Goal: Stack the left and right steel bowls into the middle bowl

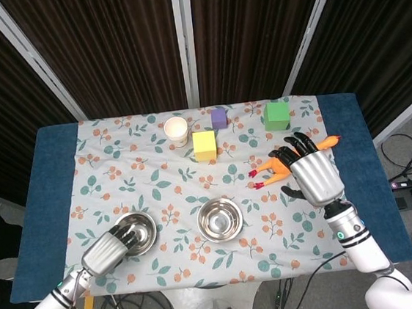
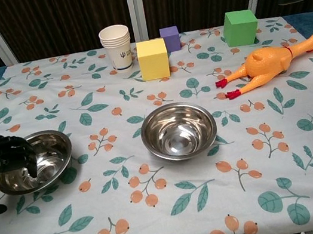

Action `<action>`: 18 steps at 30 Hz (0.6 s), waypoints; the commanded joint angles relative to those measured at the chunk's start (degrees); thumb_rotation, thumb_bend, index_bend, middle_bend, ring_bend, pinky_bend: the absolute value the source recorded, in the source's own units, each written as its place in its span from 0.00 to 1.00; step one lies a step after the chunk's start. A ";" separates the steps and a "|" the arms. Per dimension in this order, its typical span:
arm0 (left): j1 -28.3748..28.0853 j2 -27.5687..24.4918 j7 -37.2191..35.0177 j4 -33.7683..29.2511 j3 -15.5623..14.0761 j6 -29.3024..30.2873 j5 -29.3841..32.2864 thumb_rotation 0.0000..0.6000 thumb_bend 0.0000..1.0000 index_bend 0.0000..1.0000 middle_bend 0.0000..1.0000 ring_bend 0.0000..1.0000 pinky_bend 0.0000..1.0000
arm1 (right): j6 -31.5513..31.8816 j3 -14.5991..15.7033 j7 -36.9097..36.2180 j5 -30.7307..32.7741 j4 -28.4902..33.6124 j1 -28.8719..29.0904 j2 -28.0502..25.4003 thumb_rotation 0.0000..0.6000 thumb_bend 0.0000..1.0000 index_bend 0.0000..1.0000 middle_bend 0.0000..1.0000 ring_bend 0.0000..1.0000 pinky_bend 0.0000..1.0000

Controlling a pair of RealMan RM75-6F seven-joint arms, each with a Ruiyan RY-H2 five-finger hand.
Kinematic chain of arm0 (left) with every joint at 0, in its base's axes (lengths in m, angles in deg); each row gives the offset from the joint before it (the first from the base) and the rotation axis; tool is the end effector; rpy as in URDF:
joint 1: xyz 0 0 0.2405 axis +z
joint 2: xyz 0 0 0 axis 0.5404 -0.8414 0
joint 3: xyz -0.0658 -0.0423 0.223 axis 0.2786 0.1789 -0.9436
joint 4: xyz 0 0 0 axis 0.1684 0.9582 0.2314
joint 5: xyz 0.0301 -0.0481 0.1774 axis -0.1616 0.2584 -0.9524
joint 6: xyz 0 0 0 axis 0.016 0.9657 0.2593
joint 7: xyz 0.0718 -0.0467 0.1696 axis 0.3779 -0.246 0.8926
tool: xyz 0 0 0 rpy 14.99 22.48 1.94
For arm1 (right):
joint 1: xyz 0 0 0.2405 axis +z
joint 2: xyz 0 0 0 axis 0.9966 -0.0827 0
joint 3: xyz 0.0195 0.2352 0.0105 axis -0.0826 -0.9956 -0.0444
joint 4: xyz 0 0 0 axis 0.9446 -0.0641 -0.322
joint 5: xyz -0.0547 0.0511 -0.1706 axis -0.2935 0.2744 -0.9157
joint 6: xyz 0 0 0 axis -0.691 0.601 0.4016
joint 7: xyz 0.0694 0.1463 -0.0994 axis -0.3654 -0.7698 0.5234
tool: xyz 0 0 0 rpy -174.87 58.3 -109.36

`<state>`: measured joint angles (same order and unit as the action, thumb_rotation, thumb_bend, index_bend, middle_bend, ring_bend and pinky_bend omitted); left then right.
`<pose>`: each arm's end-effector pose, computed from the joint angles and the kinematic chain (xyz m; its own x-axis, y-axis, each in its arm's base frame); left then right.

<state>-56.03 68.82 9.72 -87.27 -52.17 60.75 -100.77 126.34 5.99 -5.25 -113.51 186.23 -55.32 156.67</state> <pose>-0.2260 0.2470 -0.0108 0.7306 0.0370 0.6818 0.5101 -0.6934 -0.5089 -0.1045 -0.3219 0.1236 0.4469 0.0920 0.8899 -0.8075 -0.3867 0.4455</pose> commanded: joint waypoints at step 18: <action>-1.86 7.41 -1.82 11.02 0.02 4.50 0.66 1.00 0.29 0.65 0.64 0.42 0.47 | -1.12 0.47 -1.93 1.66 -2.57 0.53 0.43 1.00 0.02 0.20 0.36 0.18 0.13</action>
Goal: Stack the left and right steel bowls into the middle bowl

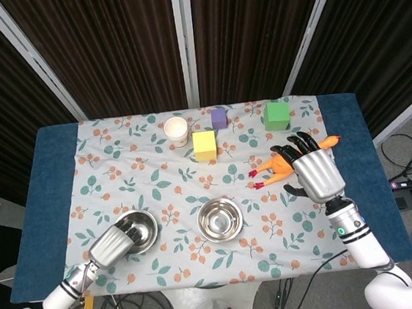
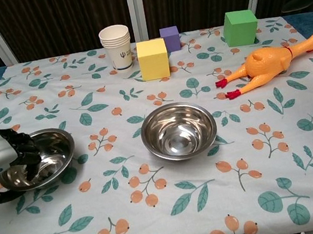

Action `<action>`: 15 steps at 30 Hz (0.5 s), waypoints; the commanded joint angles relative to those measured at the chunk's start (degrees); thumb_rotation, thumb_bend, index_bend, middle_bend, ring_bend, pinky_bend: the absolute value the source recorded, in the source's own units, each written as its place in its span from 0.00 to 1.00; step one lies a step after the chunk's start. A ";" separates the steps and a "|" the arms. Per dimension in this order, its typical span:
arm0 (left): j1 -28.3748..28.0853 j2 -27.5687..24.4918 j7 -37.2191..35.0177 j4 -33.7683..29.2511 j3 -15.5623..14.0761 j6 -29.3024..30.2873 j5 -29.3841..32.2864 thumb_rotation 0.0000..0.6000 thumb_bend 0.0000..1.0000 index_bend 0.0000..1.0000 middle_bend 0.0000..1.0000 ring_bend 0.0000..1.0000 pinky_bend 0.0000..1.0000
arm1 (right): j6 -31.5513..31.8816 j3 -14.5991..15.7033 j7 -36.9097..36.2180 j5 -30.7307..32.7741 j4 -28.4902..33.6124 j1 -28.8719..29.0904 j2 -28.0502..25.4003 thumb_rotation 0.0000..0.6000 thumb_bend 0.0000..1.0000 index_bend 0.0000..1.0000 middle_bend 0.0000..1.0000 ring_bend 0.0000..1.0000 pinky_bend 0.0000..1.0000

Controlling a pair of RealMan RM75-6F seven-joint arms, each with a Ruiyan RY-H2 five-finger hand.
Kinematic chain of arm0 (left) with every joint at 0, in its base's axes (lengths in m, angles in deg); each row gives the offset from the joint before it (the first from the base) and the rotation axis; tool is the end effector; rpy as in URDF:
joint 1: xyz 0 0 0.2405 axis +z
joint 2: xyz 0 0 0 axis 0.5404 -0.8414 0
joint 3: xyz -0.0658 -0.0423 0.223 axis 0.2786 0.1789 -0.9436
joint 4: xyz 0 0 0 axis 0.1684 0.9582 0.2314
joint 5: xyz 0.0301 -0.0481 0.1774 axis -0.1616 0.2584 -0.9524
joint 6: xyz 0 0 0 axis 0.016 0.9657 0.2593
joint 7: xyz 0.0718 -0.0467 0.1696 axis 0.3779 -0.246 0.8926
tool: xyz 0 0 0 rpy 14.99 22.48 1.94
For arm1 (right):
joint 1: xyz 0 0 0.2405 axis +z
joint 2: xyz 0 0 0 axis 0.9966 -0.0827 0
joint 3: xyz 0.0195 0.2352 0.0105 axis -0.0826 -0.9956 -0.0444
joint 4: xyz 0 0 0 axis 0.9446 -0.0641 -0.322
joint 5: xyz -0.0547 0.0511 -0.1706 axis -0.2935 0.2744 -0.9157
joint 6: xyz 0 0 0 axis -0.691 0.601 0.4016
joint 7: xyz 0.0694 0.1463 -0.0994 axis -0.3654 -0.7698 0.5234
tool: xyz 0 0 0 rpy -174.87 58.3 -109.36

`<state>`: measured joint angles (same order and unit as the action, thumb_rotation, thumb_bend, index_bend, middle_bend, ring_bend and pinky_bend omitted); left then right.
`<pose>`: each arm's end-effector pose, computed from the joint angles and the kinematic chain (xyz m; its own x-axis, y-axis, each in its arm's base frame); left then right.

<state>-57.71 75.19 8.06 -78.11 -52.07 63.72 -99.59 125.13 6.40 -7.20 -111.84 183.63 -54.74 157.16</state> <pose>-0.2208 0.2623 -0.0244 0.7193 -0.0267 0.6942 0.4896 -0.6895 -0.5338 -0.1160 -0.3290 0.1184 0.4521 0.0600 0.8900 -0.8191 -0.3671 0.4408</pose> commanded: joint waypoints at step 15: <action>-1.04 3.66 -1.74 6.54 -1.29 5.38 -1.28 1.00 0.31 0.70 0.71 0.49 0.49 | 1.57 0.25 -0.62 0.09 0.35 -1.08 -1.33 1.00 0.02 0.16 0.36 0.18 0.12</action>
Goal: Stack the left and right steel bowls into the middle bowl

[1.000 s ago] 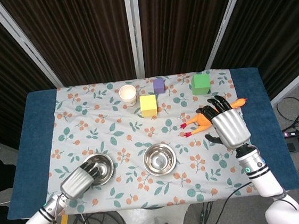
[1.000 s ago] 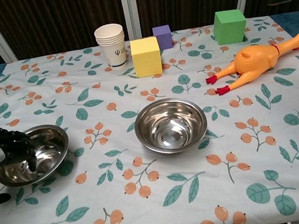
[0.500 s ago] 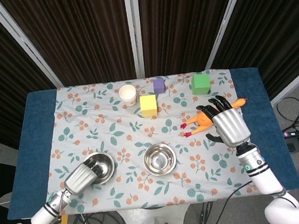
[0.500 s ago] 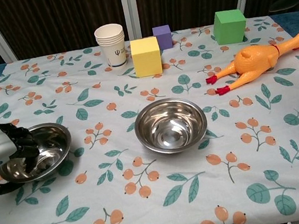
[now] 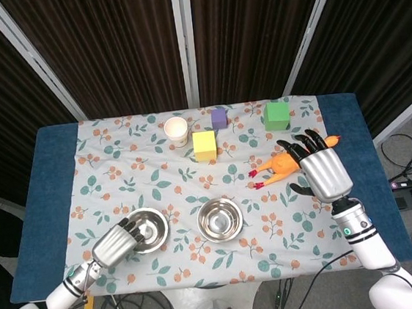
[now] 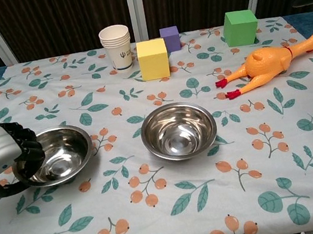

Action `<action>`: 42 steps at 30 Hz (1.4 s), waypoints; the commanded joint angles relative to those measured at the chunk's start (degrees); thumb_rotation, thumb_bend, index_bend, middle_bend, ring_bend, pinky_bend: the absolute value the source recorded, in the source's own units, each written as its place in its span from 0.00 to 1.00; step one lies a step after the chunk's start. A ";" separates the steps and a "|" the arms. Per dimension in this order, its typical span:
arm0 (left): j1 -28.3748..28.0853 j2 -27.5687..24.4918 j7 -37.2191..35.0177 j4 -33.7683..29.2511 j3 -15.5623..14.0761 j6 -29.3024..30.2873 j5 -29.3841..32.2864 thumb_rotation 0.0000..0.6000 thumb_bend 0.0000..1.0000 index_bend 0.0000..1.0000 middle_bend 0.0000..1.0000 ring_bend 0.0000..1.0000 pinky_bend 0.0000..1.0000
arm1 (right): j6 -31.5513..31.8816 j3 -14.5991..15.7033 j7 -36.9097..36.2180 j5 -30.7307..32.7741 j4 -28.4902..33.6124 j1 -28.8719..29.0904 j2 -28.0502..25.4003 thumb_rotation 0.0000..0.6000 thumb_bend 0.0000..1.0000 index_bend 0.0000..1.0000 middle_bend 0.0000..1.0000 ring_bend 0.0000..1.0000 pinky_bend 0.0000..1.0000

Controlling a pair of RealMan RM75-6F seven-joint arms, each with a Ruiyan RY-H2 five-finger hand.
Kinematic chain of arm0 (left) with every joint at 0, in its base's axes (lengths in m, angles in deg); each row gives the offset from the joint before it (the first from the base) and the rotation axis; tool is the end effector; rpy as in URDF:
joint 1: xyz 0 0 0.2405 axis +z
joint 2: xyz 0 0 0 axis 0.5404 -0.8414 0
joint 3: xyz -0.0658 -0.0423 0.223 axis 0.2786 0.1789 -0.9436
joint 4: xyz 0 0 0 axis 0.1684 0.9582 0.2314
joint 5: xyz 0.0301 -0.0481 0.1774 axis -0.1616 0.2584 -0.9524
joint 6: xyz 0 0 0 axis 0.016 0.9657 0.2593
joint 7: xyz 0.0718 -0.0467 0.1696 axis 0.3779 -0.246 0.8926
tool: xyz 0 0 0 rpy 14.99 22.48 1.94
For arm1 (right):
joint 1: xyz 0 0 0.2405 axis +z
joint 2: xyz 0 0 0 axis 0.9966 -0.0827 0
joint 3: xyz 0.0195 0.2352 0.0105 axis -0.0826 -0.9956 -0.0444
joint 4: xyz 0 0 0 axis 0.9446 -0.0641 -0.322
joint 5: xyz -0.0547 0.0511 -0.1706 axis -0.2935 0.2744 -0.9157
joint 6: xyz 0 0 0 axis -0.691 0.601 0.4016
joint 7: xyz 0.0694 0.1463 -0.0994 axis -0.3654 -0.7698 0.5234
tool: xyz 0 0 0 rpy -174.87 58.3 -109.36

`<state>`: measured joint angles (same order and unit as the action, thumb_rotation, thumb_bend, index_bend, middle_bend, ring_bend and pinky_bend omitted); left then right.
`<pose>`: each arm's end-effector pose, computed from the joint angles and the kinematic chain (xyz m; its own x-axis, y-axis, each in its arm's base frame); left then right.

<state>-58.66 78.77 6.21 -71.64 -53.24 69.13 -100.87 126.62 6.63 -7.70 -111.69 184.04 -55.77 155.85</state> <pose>-0.2104 0.2631 -0.0268 0.6900 -0.1026 0.7165 0.4487 -0.7161 -0.5346 -0.1235 -0.3273 0.1282 0.4517 0.0735 0.8891 -0.8271 -0.3391 0.4482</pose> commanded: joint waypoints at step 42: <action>-20.65 8.46 7.40 -15.66 9.40 -14.90 2.34 1.00 0.31 0.71 0.72 0.50 0.49 | 9.09 -3.93 -10.42 -1.13 2.06 -6.04 -8.79 1.00 0.03 0.15 0.35 0.18 0.12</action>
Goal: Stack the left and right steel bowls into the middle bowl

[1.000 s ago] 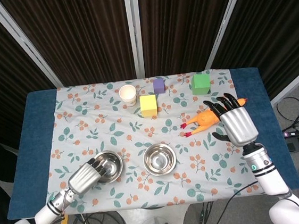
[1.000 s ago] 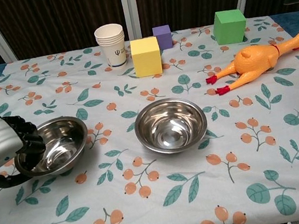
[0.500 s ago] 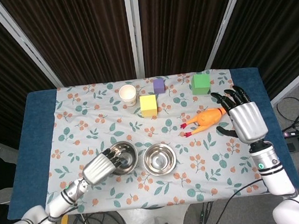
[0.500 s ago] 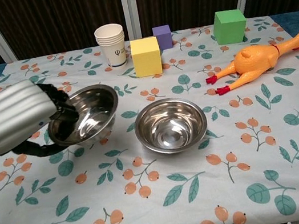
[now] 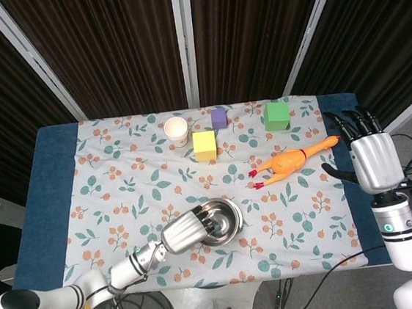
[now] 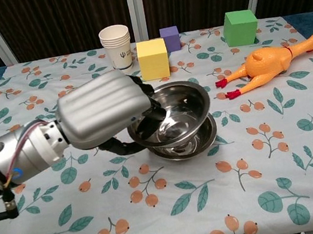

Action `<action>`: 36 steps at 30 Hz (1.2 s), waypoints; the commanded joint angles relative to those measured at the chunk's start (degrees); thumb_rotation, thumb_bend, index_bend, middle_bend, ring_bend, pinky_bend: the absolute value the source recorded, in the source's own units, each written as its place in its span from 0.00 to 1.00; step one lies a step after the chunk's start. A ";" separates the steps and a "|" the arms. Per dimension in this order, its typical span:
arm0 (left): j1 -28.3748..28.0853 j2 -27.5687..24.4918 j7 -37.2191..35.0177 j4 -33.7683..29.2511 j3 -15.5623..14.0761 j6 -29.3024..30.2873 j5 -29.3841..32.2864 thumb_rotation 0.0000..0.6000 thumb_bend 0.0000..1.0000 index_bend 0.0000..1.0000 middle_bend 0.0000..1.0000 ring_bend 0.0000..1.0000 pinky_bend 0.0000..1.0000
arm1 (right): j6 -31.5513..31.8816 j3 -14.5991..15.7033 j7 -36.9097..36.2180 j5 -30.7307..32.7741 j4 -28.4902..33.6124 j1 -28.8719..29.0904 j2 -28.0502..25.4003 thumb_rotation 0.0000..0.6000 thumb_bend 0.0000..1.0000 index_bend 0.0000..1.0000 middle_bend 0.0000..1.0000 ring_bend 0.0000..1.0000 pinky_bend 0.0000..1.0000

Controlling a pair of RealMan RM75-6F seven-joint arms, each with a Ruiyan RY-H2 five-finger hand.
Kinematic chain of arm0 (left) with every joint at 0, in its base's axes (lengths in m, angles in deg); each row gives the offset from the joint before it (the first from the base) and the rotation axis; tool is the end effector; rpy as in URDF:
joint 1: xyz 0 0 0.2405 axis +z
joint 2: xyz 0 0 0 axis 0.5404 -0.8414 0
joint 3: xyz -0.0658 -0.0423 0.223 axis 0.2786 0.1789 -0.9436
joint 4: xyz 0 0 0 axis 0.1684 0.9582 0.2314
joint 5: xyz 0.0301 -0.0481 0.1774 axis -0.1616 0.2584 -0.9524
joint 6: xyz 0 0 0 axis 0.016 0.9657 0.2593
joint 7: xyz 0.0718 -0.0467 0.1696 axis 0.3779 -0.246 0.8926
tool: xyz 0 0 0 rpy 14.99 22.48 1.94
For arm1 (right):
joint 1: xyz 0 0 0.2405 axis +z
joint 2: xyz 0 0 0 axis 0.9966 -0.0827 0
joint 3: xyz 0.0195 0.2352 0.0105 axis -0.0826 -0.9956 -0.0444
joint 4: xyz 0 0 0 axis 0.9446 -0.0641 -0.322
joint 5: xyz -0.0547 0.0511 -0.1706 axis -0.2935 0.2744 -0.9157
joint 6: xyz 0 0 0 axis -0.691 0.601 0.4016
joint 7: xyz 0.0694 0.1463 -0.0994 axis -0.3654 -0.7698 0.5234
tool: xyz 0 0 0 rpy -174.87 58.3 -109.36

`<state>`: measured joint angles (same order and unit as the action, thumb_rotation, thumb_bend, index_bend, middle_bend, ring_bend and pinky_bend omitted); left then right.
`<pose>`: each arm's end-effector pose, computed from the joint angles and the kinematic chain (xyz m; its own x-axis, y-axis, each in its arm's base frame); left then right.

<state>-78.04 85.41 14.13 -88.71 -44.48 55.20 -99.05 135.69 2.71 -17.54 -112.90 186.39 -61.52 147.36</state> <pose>-0.0433 0.2814 -0.0828 0.5469 -0.1394 0.8255 0.3349 -0.8673 -0.3682 -0.1394 -0.3196 0.2079 0.3316 0.2397 0.9125 -0.8902 -0.2408 0.3868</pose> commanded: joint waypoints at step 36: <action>22.24 -27.37 2.59 -22.09 -2.45 4.57 31.24 1.00 0.09 0.22 0.18 0.13 0.24 | -1.20 12.41 0.18 -7.78 -16.00 -5.65 10.78 1.00 0.03 0.14 0.15 0.01 0.00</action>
<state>-60.56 62.38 18.04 -105.76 -46.08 60.46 -73.92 134.27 12.11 -17.77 -119.28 174.78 -65.23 154.51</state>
